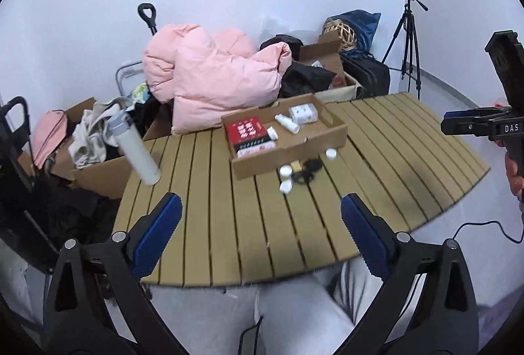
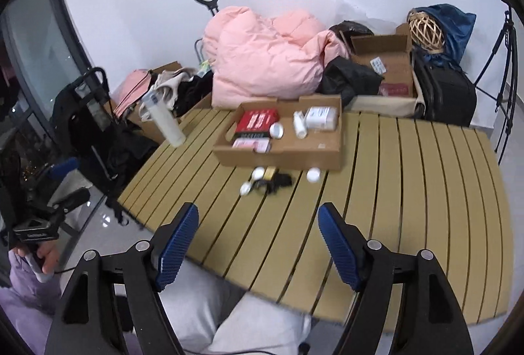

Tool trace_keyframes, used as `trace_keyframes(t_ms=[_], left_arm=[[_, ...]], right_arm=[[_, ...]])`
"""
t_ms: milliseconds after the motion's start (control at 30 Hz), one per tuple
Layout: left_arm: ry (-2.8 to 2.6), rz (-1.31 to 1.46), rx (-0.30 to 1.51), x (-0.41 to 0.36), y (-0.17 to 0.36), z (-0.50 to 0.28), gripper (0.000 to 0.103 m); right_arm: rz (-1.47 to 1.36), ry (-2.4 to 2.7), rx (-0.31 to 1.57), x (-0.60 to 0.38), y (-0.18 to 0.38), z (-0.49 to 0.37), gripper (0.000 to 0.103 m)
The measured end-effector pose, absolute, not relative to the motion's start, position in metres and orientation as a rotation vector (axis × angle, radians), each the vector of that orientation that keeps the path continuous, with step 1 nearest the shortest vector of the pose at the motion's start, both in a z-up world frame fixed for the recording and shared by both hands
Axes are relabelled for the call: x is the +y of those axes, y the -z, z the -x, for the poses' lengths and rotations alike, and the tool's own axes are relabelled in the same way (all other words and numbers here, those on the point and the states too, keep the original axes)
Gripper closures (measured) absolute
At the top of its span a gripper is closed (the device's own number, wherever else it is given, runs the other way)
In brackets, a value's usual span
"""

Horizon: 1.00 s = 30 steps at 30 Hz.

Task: Organize objects
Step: 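Lower the spray bottle and lid into the tray and open both grippers, then withdraw both grippers from the tray toward the loose items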

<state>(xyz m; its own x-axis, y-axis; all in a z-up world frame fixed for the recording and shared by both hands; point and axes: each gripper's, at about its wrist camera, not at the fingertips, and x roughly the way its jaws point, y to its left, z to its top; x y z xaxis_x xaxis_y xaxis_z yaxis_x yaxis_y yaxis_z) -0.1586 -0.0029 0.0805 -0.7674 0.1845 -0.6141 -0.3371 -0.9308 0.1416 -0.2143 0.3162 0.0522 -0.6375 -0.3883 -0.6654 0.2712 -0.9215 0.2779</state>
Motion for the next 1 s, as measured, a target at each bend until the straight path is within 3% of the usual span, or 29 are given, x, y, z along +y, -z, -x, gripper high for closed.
trace_keyframes(t_ms=[133,300,500,733,1000], left_arm=[[-2.746,0.871,0.239,-0.022,-0.070,0.122,0.000],[-2.622,1.000,0.054,-0.030,-0.030,0.116,0.000],[-2.638,1.064,0.056,-0.028,-0.013,0.128,0.000],[-2.625,1.119,0.019,-0.024,0.010,0.153,0.000],[-2.544,1.217,0.144,0.018,0.066,0.229,0.000]], right_arm=[[-1.081,2.540,-0.159,0.299,-0.035,0.172,0.021],[-1.090,2.606,-0.058,0.269,-0.005,0.142,0.021],[-1.120,2.661,-0.041,0.267,0.002,0.151,0.021],[-1.131,2.605,-0.205,0.286,0.027,0.161,0.021],[-1.210,2.554,-0.193,0.285,0.082,0.205,0.021]])
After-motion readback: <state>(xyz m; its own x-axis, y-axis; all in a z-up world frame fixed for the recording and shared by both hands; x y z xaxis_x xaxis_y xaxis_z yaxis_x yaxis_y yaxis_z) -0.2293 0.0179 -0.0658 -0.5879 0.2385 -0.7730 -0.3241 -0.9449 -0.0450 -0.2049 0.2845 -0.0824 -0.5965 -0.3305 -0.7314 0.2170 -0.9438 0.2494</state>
